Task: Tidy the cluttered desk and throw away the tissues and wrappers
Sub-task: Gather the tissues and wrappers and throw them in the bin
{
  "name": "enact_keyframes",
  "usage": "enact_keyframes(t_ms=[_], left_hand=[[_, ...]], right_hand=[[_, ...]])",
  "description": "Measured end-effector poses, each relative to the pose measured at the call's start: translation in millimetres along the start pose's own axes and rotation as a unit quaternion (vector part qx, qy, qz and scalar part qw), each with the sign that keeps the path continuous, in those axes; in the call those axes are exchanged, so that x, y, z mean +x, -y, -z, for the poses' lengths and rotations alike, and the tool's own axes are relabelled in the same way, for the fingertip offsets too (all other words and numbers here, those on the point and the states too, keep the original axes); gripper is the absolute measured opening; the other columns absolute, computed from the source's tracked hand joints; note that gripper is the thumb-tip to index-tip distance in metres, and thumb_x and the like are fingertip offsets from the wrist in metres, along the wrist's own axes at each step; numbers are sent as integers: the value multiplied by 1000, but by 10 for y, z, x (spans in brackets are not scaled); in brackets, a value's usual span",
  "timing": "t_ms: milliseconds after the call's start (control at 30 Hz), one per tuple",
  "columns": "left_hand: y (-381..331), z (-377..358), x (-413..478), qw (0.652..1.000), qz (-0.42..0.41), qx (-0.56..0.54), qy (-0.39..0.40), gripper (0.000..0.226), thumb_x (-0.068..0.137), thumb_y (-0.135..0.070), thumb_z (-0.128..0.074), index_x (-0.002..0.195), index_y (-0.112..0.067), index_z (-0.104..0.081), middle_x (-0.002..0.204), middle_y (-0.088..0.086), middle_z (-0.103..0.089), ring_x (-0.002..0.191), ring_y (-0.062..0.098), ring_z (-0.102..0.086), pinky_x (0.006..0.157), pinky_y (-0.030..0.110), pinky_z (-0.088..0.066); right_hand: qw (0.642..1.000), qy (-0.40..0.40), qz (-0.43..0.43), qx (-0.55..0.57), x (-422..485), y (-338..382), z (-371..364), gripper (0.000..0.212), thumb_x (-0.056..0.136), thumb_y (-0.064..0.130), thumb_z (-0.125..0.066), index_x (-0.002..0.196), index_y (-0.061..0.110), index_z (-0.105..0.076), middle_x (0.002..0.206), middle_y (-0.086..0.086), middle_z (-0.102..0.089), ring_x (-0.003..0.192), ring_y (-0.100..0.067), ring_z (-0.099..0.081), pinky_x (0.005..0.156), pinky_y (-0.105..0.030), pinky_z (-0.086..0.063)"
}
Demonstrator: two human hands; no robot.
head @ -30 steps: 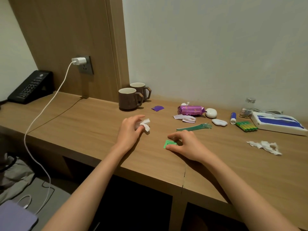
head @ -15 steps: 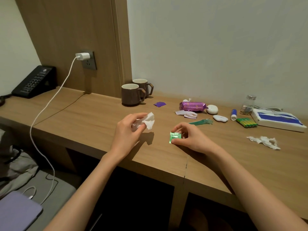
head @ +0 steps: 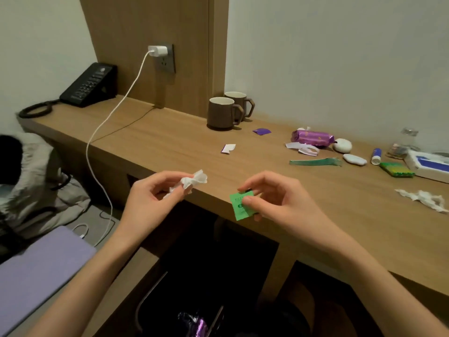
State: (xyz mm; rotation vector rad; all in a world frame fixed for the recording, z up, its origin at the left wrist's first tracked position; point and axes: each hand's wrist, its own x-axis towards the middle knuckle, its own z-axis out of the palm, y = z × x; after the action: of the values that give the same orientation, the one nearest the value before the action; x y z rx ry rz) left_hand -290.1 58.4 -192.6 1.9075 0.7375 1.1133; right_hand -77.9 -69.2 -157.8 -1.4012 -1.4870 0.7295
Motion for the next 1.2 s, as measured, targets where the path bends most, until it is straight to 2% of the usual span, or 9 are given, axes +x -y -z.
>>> enact_keyframes(t_ms=[100, 267, 533, 633, 700, 833, 900, 1000, 1200], left_hand=[[337, 169, -247, 999, 37, 13, 9, 21, 84, -10, -66, 100, -22, -72, 91, -8, -73, 87, 7, -67, 77, 23, -55], [1141, 217, -598, 985, 139, 63, 83, 20, 85, -12, -66, 97, -28, -72, 87, -12, -72, 77, 5, -67, 66, 22, -54], [2361, -137, -967, 930, 295, 108, 192, 16, 88, -18, -64, 89, -34, -63, 85, -8, -69, 70, -6, -63, 62, 13, -48], [2735, -262, -1079, 899, 334, 162, 233, 12, 86, -30, -65, 96, -36, -66, 96, -8, -69, 84, 0, -63, 75, 19, -50], [2888, -357, -1147, 874, 365, 184, 262, 30, 87, -33, -63, 116, -28, -62, 112, -2, -67, 100, 9, -63, 86, 24, -49], [2916, -489, -1207, 824, 420, 167, 343, 63, 92, -37, -56, 147, -23, -28, 148, 4, -38, 135, 19, -38, 103, 22, -31], [2883, -481, -1170, 825, 402, 178, 355, 65, 93, -38, -53, 149, -25, -21, 152, 5, -32, 138, 19, -33, 109, 24, -28], [2679, -400, -1035, 851, 348, 195, 342, 59, 94, -34, -51, 147, -22, -27, 148, 2, -38, 135, 15, -37, 109, 25, -32], [1753, -260, -646, 938, 190, 196, 214, 38, 92, -33, -55, 128, -39, -48, 124, -13, -57, 113, -1, -52, 95, 20, -44]], right_hand=[[997, 74, 1, -20, -68, -114, -307, 16, 88, 15, -65, 104, 17, -66, 96, -2, -69, 79, -24, -67, 66, -33, -58], [979, 173, -53, -91, -42, -645, -845, 18, 92, 22, -61, 108, 28, -64, 98, 5, -67, 76, -17, -67, 73, -33, -57], [955, 169, -231, -76, 26, -1931, -1536, 25, 90, 9, -62, 113, 15, -63, 98, -10, -66, 75, -14, -66, 74, -26, -56], [937, 169, -298, -73, 28, -2270, -1731, 29, 91, 6, -58, 119, 13, -59, 94, -10, -65, 75, -13, -65, 78, -28, -54], [926, 173, -329, -68, 21, -2436, -1824, 36, 91, 5, -56, 125, 13, -55, 102, -10, -67, 80, -15, -66, 81, -29, -54], [920, 181, -338, -77, 5, -2575, -1846, 47, 91, 15, -60, 136, 22, -47, 133, -4, -53, 118, -16, -55, 96, -26, -49], [927, 192, -310, -90, 13, -2529, -1762, 46, 91, 17, -59, 135, 24, -48, 134, -2, -52, 123, -13, -51, 100, -28, -47], [940, 199, -259, -98, 31, -2245, -1562, 42, 93, 19, -58, 134, 25, -50, 131, 1, -54, 107, -12, -61, 93, -28, -52], [980, 155, -104, -69, 10, -1229, -1043, 34, 94, 22, -58, 127, 29, -56, 124, 15, -60, 105, 2, -61, 92, -26, -52]])
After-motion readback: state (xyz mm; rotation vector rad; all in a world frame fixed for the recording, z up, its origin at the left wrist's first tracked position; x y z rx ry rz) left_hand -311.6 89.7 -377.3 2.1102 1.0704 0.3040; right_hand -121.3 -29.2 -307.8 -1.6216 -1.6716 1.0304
